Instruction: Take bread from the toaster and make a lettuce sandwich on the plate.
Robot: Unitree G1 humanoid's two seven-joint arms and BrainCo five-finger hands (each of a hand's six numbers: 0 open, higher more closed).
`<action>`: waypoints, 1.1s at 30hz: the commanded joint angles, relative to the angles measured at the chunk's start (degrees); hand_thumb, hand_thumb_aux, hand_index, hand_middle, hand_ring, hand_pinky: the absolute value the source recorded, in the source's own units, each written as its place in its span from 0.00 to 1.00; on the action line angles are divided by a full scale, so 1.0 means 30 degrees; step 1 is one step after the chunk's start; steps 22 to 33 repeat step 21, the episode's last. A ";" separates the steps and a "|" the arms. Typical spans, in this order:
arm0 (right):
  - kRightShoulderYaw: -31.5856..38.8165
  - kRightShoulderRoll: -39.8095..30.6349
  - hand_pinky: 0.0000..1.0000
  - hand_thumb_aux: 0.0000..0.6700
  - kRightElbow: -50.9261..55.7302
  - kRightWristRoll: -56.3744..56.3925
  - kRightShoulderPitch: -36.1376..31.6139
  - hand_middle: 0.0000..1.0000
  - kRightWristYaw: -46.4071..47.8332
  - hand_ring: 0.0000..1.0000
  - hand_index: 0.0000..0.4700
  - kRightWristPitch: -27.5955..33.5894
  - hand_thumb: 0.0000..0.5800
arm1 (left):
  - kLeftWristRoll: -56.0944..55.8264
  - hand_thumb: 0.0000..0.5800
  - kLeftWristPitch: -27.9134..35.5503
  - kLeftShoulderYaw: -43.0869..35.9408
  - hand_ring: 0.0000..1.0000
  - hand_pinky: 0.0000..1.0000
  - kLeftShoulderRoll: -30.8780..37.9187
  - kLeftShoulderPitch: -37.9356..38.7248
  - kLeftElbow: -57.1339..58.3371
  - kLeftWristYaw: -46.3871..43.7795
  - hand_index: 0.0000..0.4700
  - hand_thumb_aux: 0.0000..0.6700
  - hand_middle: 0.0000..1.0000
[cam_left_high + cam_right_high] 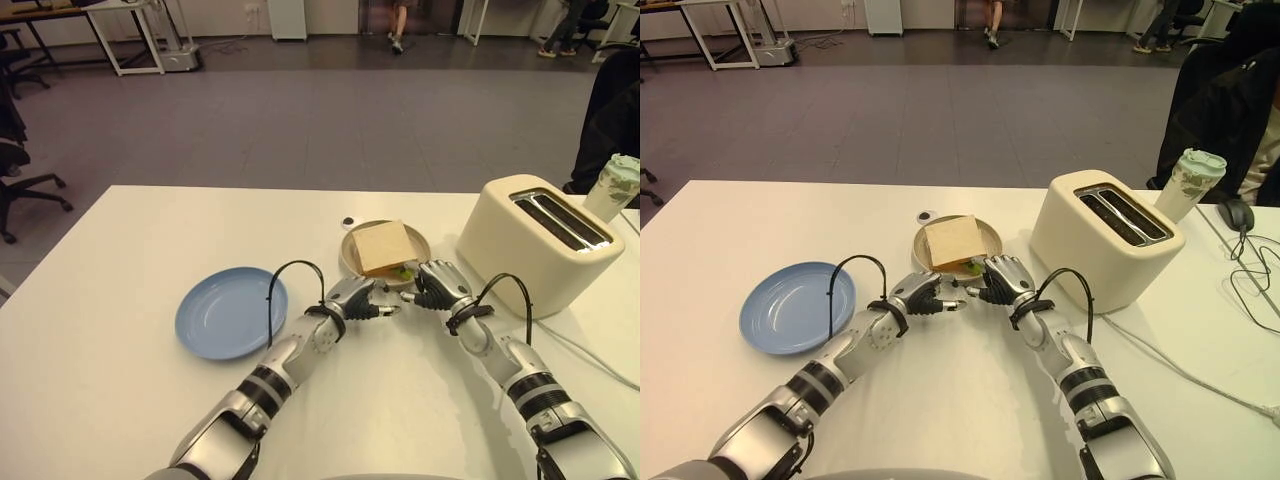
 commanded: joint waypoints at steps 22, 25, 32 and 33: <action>-0.6283 0.2907 0.00 0.00 -1.4397 1.8538 1.3118 0.00 0.6794 0.00 0.00 0.1479 0.00 | -1.6060 0.00 -0.0250 1.0854 0.00 0.00 -0.0389 1.4827 -1.6150 -0.3423 0.00 0.00 0.00; -0.6283 0.2907 0.00 0.00 -1.4397 1.8538 1.3118 0.00 0.6794 0.00 0.00 0.1479 0.00 | -1.6060 0.00 -0.0250 1.0854 0.00 0.00 -0.0389 1.4827 -1.6150 -0.3423 0.00 0.00 0.00; -0.6283 0.2907 0.00 0.00 -1.4397 1.8538 1.3118 0.00 0.6794 0.00 0.00 0.1479 0.00 | -1.6060 0.00 -0.0250 1.0854 0.00 0.00 -0.0389 1.4827 -1.6150 -0.3423 0.00 0.00 0.00; -0.6283 0.2907 0.00 0.00 -1.4397 1.8538 1.3118 0.00 0.6794 0.00 0.00 0.1479 0.00 | -1.6060 0.00 -0.0250 1.0854 0.00 0.00 -0.0389 1.4827 -1.6150 -0.3423 0.00 0.00 0.00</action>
